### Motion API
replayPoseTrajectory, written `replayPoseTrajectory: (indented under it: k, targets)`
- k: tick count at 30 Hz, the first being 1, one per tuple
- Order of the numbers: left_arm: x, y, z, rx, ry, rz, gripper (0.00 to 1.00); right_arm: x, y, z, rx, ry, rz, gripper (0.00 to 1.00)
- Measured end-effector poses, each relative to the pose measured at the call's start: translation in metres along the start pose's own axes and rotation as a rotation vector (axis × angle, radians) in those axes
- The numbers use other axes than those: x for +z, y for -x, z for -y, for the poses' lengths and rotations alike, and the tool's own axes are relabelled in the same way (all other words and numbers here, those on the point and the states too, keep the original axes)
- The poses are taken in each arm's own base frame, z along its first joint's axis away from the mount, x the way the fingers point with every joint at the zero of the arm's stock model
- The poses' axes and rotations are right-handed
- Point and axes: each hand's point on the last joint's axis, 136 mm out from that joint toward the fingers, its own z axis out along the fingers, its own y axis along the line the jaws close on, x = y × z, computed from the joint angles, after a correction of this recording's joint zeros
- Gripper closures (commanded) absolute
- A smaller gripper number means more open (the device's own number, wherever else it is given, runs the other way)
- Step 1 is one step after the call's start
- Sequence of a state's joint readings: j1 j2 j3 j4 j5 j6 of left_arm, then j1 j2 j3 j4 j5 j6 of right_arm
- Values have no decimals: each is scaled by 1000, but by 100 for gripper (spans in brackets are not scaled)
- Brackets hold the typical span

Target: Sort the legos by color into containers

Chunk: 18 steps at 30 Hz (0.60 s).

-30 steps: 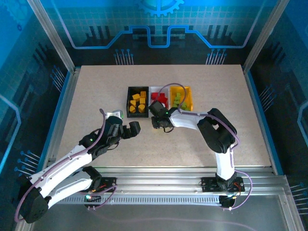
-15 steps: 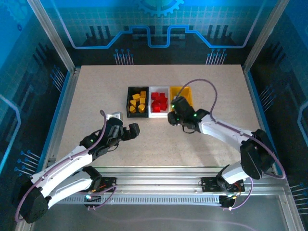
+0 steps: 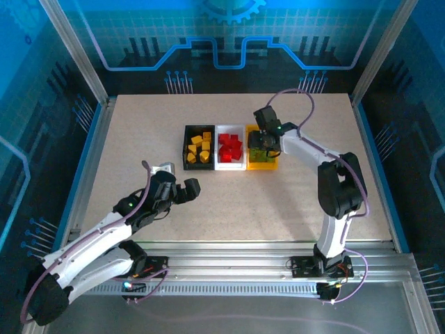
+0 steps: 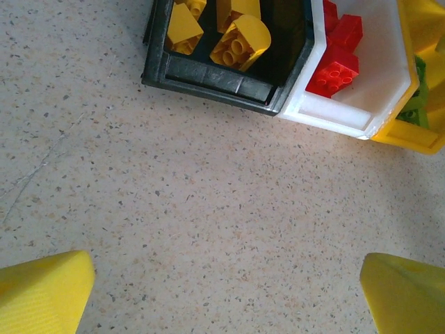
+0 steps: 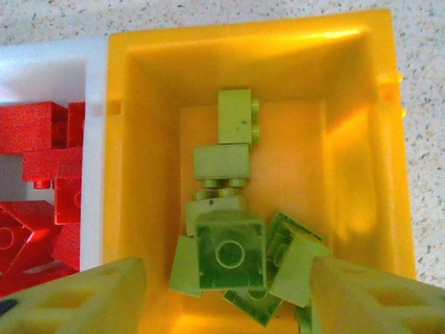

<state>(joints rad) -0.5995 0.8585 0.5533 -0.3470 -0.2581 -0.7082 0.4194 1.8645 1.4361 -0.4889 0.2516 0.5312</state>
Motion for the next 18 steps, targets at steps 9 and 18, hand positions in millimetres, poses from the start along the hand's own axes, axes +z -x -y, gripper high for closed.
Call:
replayPoseTrajectory:
  k: [9, 18]
  targets:
    - [-9, 32, 1, 21, 37, 130, 1, -84, 24, 3, 38, 98, 202, 23]
    - [-2, 120, -50, 49, 245, 404, 1, -132, 7, 27, 67, 155, 395, 0]
